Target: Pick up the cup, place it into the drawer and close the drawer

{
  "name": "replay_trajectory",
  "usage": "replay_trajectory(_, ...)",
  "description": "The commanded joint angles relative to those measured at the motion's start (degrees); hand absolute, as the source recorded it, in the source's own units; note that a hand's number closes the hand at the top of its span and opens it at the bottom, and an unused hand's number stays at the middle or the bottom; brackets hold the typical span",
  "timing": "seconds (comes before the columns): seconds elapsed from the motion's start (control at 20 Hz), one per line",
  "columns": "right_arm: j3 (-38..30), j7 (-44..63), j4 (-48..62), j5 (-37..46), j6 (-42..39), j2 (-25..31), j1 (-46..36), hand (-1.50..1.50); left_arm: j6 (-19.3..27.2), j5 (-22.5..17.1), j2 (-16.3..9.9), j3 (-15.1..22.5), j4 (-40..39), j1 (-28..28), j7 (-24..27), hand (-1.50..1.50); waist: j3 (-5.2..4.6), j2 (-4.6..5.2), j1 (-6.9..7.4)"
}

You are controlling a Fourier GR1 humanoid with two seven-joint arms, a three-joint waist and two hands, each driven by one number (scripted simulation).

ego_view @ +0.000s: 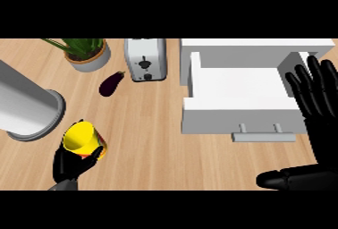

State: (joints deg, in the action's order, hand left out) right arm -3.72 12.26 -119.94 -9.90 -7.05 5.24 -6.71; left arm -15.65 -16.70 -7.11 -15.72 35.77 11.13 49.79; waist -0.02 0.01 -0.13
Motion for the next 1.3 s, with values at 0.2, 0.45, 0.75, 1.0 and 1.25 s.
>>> replay_trajectory(0.2, -4.29, -1.23, 2.13, -4.08, -2.36, 2.25, -0.91, -1.5, -3.01, 0.78, -1.16, -0.06, -4.31, 1.75, 9.34, 1.5, -0.01, 0.03, -0.09)
replay_trajectory(0.45, 0.91, -3.2, -0.45, 0.69, -1.16, -0.89, 2.64, -1.5, -2.27, 1.98, -1.3, 1.11, -6.72, 6.9, 8.29, 1.5, -0.03, 0.08, -0.31)
replay_trajectory(0.75, 0.12, 1.96, -5.52, -0.74, -0.38, 0.22, 3.25, -1.5, -1.73, 3.14, -3.18, 1.17, -6.37, 6.35, 13.08, 1.5, -0.05, 0.06, -0.46)
replay_trajectory(1.0, -1.58, 1.4, -1.99, -0.87, -0.24, 1.09, -0.34, -1.5, -1.51, 0.13, -1.56, 2.17, 4.81, 7.7, 4.94, 1.5, 0.03, -0.14, 0.37)
replay_trajectory(1.25, 2.01, 0.42, -4.3, 2.03, 0.5, -1.34, 4.15, -1.5, 0.63, 3.17, 1.94, 8.93, 16.95, 3.88, 1.79, 1.5, 0.08, -0.37, 0.59)
